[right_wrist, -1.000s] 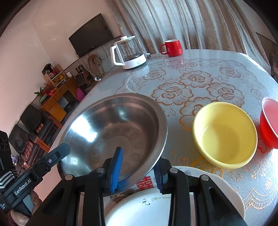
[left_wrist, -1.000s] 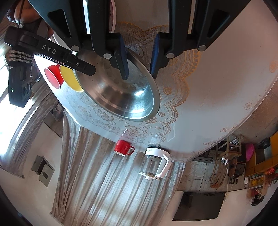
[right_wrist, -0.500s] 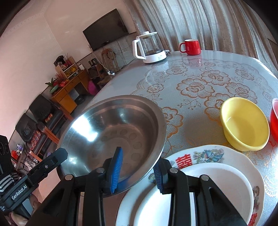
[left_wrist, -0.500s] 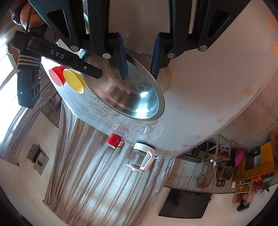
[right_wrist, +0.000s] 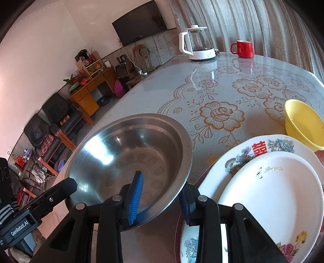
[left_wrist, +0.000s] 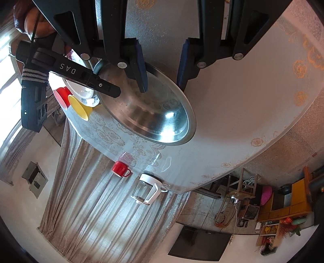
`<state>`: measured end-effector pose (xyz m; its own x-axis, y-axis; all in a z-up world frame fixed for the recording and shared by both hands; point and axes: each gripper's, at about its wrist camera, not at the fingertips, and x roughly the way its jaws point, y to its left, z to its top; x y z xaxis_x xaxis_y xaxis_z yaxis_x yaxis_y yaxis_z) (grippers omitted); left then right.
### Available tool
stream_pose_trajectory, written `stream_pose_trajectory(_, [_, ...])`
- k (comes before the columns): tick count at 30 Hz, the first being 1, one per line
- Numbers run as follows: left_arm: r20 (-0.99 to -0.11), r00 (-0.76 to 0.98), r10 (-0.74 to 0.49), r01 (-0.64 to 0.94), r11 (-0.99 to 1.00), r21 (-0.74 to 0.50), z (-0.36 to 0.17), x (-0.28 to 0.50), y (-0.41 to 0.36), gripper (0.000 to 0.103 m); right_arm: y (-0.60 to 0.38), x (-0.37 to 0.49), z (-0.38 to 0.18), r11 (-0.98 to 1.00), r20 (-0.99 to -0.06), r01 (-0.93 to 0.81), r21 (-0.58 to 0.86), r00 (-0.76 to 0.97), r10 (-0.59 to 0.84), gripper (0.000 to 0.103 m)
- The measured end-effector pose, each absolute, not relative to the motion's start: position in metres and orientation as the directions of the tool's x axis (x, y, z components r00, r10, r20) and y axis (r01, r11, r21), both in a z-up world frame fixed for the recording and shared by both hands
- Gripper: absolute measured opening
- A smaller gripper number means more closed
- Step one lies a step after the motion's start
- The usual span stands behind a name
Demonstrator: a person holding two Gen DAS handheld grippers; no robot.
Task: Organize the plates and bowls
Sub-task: 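Pull the steel basin away from the plate stack with the left tool, then open, then move the left tool to the yellow bowl rim and close it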
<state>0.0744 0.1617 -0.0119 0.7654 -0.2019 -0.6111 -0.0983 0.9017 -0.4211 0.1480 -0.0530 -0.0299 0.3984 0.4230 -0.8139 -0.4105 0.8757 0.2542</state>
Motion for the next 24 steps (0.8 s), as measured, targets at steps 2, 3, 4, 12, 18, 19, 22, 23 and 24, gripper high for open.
stream_pose_trajectory(2, [-0.622,0.759,-0.194,-0.109,0.904,-0.414,-0.015,0.070,0.164,0.030,-0.050,0.145,-0.031,0.873,-0.819,-0.416,0.255,0.387,0.423,0.035])
stream_pose_trajectory(3, [-0.628,0.755,-0.188,-0.115,0.905,-0.409,-0.016,0.069,0.164,0.030,-0.049,0.143,-0.030,0.871,-0.819,-0.420,0.255,0.385,0.426,0.035])
stream_pose_trajectory(4, [-0.637,0.749,-0.179,-0.121,0.909,-0.399,-0.016,0.068,0.164,0.031,-0.049,0.141,-0.029,0.870,-0.817,-0.424,0.252,0.388,0.426,0.035])
stream_pose_trajectory(12, [-0.642,0.761,-0.092,-0.174,0.924,-0.339,-0.007,0.055,0.175,0.035,-0.070,0.134,-0.017,0.872,-0.792,-0.387,0.300,0.408,0.454,0.036])
stream_pose_trajectory(18, [-0.605,0.792,-0.083,-0.134,0.943,-0.305,0.021,0.064,0.165,0.042,-0.110,0.128,0.009,0.865,-0.725,-0.339,0.369,0.477,0.496,0.037])
stream_pose_trajectory(19, [-0.600,0.794,-0.093,-0.116,0.947,-0.301,0.025,0.068,0.160,0.043,-0.119,0.128,0.013,0.866,-0.715,-0.325,0.380,0.491,0.498,0.037])
stream_pose_trajectory(22, [-0.592,0.793,-0.142,-0.053,0.953,-0.299,0.037,0.086,0.140,0.047,-0.150,0.130,0.021,0.873,-0.692,-0.265,0.410,0.534,0.486,0.037])
stream_pose_trajectory(23, [-0.600,0.785,-0.158,-0.034,0.954,-0.297,0.039,0.093,0.130,0.049,-0.161,0.132,0.023,0.876,-0.687,-0.240,0.417,0.548,0.477,0.037])
stream_pose_trajectory(24, [-0.609,0.773,-0.179,-0.012,0.955,-0.296,0.041,0.102,0.121,0.049,-0.172,0.134,0.024,0.880,-0.685,-0.213,0.425,0.561,0.466,0.038])
